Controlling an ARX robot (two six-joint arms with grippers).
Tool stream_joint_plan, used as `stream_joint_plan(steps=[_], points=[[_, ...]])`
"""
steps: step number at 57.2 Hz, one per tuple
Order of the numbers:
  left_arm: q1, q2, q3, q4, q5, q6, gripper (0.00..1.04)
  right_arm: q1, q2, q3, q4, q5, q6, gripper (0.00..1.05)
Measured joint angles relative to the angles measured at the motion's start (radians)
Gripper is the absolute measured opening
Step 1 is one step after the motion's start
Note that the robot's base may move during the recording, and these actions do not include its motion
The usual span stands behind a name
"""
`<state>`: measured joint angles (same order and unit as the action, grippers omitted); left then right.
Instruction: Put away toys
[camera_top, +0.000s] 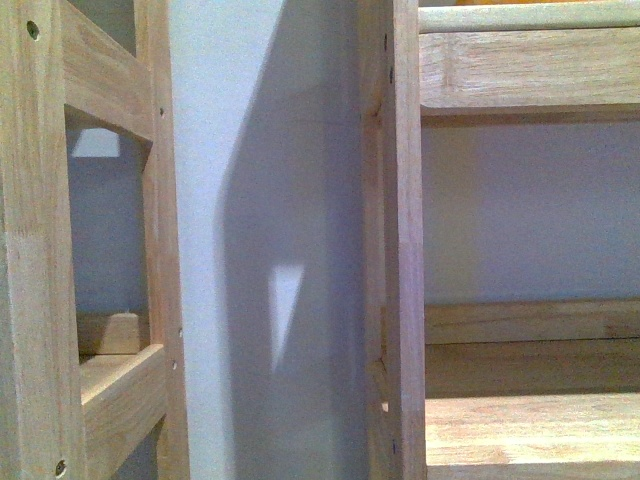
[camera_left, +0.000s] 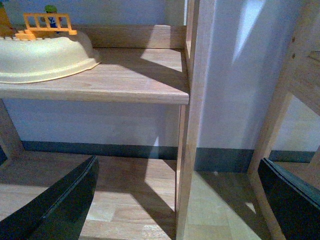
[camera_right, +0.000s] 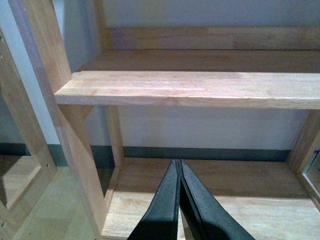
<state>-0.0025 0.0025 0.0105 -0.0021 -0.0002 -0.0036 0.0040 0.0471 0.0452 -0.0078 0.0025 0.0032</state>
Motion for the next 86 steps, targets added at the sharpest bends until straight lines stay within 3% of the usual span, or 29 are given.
stream_joint_plan(steps=[23,56,86], points=[[0.0,0.0,0.0,0.0,0.0,0.0,0.98,-0.001,-0.039,-0.031,0.004,0.0,-0.001,0.05],[0.0,0.0,0.0,0.0,0.0,0.0,0.98,-0.001,-0.04,-0.031,0.004,0.0,0.0,1.0],[0.0,0.0,0.0,0.0,0.0,0.0,0.98,-0.001,-0.04,-0.031,0.004,0.0,0.0,0.98]])
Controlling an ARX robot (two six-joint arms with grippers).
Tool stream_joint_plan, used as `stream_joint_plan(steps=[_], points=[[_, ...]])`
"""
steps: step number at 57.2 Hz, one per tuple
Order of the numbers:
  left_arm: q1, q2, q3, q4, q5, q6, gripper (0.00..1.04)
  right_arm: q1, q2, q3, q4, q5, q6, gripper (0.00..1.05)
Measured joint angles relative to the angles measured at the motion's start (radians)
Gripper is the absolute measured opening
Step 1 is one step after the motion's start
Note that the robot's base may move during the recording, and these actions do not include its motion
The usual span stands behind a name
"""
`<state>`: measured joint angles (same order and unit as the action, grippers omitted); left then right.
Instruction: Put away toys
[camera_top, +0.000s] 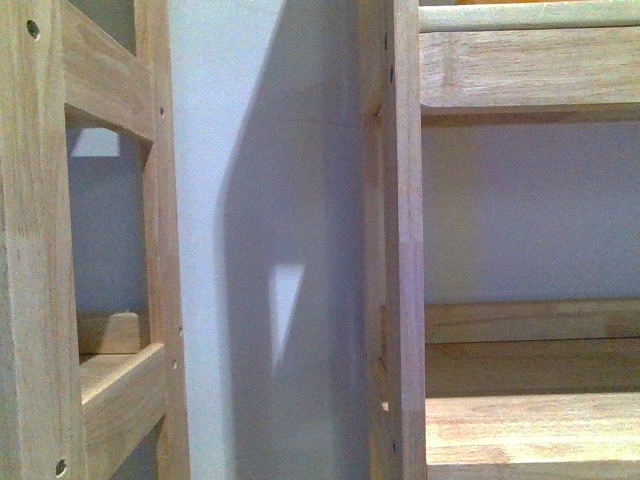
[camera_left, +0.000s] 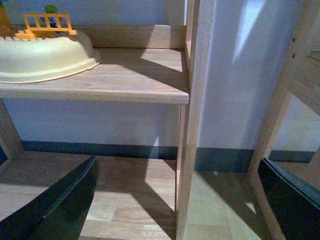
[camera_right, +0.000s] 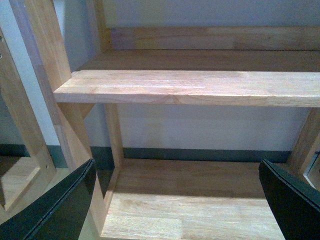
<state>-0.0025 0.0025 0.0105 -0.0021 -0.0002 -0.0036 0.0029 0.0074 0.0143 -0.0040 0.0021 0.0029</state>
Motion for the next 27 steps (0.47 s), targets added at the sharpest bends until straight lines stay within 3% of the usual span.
stream_joint_plan(steps=[27], points=[[0.0,0.0,0.0,0.0,0.0,0.0,0.98,0.0,0.0,0.0,0.0,0.0,0.0,0.98]])
